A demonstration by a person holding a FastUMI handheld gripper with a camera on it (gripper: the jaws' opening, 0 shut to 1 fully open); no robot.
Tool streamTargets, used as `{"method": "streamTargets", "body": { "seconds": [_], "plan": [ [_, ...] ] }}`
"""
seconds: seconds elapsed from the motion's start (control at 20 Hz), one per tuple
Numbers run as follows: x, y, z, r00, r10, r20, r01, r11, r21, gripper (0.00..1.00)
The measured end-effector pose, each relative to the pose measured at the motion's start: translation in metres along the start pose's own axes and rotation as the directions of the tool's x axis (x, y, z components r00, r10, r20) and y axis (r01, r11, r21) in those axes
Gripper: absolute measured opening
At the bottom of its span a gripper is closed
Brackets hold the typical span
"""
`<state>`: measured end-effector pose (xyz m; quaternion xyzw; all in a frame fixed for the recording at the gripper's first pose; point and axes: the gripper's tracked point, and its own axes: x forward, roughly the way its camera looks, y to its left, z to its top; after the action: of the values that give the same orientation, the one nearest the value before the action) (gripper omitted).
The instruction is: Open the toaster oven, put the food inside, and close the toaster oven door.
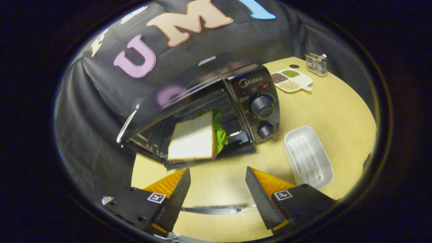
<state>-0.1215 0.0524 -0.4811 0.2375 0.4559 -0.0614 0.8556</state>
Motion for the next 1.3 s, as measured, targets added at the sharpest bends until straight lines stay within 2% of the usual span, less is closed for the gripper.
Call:
{"method": "streamTargets", "body": {
  "seconds": [0.4,0.65,0.9,1.3],
  "plan": [
    [-0.026,-0.022,-0.081,0.972,0.011,-0.233,-0.025,0.998,-0.057,1.00],
    [-0.027,-0.037,-0.107,0.951,-0.020,-0.310,-0.016,0.993,-0.114,1.00],
    [-0.015,-0.054,-0.114,0.943,-0.087,-0.322,0.022,0.979,-0.201,1.00],
    [-0.012,-0.051,-0.085,0.971,-0.087,-0.224,0.024,0.963,-0.269,1.00]
  ]
}}
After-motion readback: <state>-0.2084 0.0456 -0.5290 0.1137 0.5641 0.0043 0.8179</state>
